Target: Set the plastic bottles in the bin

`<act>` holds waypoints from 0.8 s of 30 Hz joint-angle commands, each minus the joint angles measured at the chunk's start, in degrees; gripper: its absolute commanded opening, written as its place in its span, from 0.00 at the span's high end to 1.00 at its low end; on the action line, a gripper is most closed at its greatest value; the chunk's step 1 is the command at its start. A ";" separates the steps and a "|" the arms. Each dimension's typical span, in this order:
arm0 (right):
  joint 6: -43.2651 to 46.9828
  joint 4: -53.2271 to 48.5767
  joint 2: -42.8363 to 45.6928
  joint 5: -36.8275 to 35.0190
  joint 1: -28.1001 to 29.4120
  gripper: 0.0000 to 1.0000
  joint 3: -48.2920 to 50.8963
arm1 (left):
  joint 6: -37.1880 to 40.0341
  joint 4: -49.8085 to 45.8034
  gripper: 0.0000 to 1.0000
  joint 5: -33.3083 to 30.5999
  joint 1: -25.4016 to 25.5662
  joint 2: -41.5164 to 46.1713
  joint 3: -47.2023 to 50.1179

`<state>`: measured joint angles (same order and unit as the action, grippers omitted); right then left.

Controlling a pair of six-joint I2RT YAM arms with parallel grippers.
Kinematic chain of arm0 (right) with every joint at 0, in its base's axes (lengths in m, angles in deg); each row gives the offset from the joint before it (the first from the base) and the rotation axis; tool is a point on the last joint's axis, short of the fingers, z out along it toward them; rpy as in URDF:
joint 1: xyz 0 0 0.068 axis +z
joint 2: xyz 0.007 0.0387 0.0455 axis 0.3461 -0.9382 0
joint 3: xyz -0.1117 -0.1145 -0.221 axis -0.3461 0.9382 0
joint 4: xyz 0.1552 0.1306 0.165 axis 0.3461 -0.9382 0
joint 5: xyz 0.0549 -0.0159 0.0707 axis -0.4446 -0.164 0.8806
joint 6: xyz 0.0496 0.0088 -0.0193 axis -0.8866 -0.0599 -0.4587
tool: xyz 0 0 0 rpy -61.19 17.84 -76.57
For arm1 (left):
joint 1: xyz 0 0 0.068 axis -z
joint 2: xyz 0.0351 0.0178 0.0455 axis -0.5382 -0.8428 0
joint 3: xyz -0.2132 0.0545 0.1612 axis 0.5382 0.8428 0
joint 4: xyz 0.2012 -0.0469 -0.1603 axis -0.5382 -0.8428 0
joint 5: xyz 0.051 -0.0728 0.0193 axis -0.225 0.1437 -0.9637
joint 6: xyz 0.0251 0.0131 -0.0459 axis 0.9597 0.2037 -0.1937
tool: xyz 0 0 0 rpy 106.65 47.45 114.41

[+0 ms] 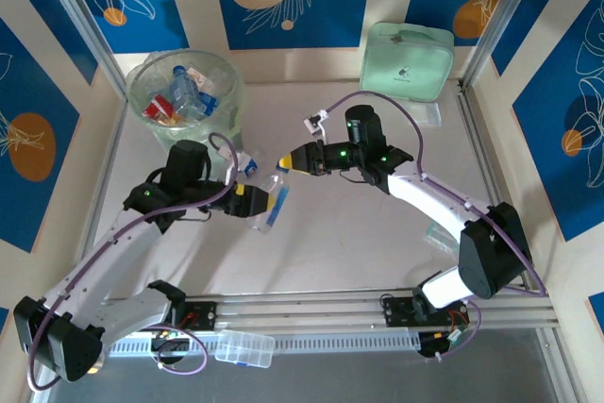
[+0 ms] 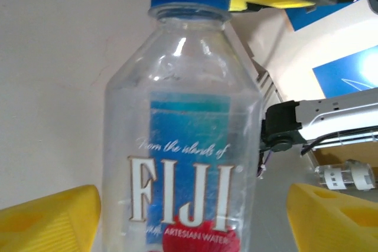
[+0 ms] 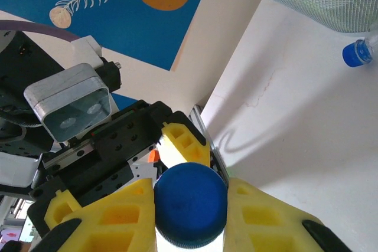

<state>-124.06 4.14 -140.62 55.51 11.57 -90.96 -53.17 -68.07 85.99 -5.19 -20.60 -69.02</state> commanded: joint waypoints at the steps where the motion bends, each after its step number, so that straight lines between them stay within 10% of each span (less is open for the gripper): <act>1: -0.72 1.35 1.56 1.97 0.53 1.00 1.02 | -0.56 3.49 0.24 3.32 1.21 -0.47 0.50; 9: -2.13 2.63 2.14 0.86 0.86 1.00 1.73 | 0.59 2.73 0.40 1.59 3.02 -1.70 -0.50; 18: -4.56 4.97 2.04 1.22 1.79 1.00 1.88 | 0.54 2.93 0.31 -1.63 3.21 -2.43 -0.56; 24: -2.85 2.07 1.91 -0.27 2.64 1.00 1.11 | 0.92 2.57 0.50 -1.55 3.30 -1.85 -0.53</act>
<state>-127.25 7.73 -139.88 54.98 13.29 -89.58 -53.21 -66.47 85.05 -2.41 -22.57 -68.80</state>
